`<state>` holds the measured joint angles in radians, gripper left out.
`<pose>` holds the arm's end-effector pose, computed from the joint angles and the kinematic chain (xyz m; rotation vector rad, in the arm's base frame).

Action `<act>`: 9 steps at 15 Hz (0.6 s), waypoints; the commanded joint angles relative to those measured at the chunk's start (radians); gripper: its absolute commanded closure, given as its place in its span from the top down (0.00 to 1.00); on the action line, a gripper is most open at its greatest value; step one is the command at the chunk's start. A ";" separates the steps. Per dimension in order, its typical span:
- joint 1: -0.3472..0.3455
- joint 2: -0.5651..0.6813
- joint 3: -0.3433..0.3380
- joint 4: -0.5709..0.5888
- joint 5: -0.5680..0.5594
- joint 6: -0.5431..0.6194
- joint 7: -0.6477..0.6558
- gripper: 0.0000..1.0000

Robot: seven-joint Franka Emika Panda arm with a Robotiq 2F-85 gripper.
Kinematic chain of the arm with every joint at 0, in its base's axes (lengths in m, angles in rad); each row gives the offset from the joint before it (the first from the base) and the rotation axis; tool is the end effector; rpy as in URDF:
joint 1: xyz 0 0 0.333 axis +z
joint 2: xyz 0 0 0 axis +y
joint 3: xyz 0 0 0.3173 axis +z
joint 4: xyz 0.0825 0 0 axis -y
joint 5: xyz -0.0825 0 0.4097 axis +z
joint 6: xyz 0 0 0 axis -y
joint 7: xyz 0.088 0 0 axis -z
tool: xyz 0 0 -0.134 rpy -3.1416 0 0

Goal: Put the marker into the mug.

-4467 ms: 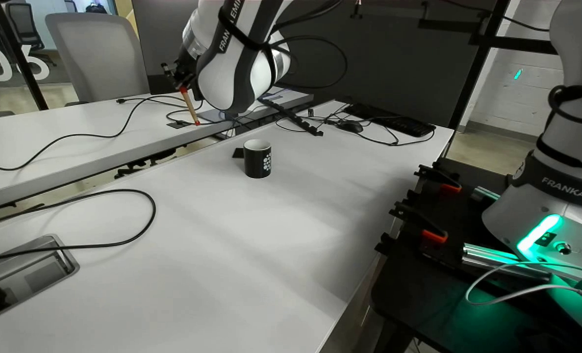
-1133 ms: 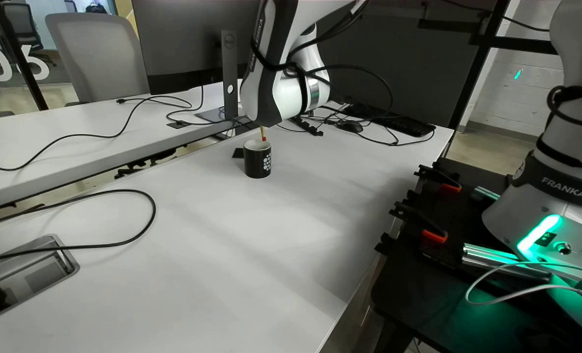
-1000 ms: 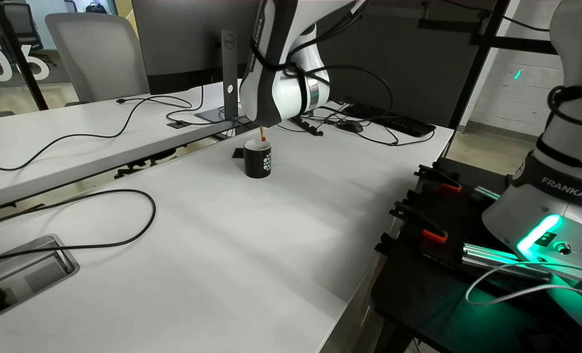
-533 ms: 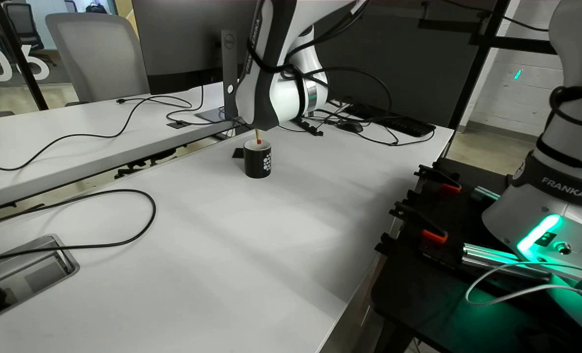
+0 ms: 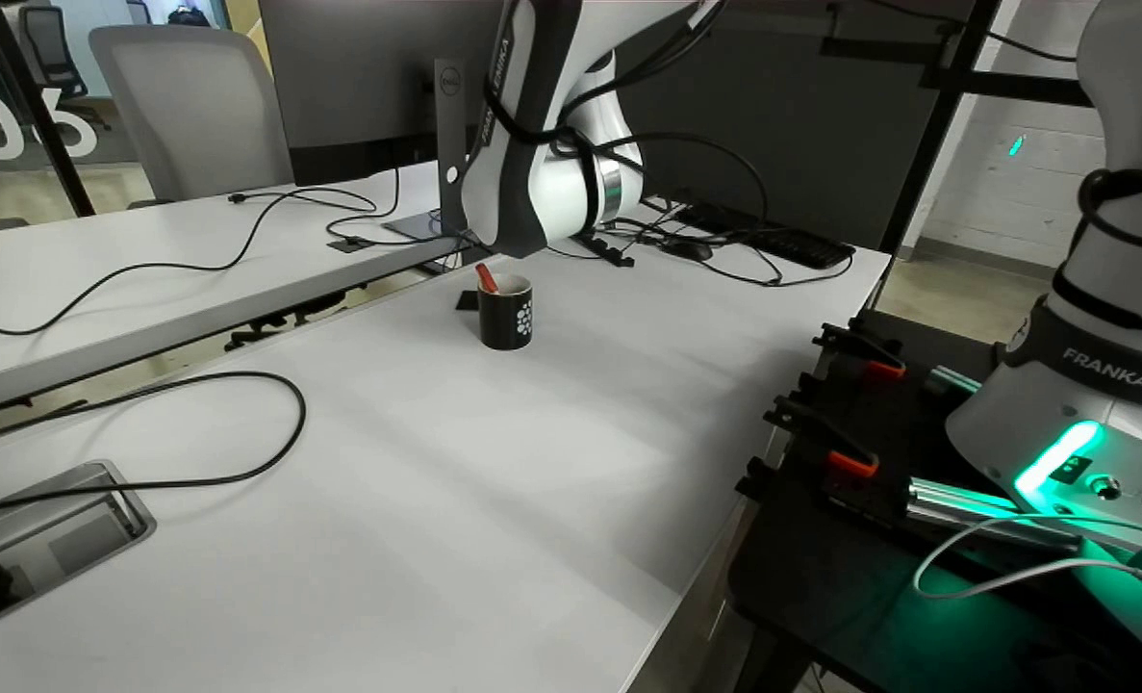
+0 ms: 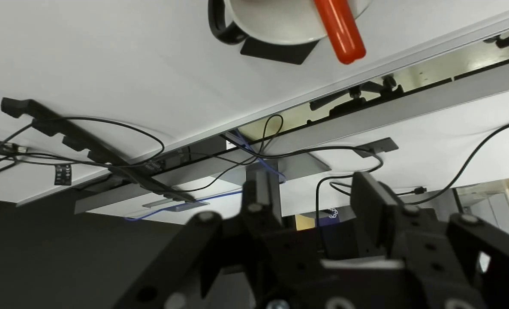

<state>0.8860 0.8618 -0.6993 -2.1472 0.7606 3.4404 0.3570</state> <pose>0.6082 0.0256 0.1418 2.5722 -0.8374 1.2020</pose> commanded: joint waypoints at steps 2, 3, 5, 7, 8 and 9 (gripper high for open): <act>0.007 -0.008 -0.008 -0.004 0.014 -0.011 0.012 0.92; 0.006 -0.009 -0.008 -0.004 0.014 -0.011 0.015 0.98; 0.004 -0.011 -0.006 -0.004 0.011 -0.012 0.018 1.00; -0.001 0.000 -0.001 0.000 0.000 -0.002 0.014 1.00; -0.001 0.000 -0.002 0.000 0.001 -0.005 0.015 1.00; -0.001 0.000 -0.003 0.000 0.001 -0.007 0.016 1.00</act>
<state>0.8853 0.8617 -0.7025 -2.1472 0.7612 3.4335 0.3728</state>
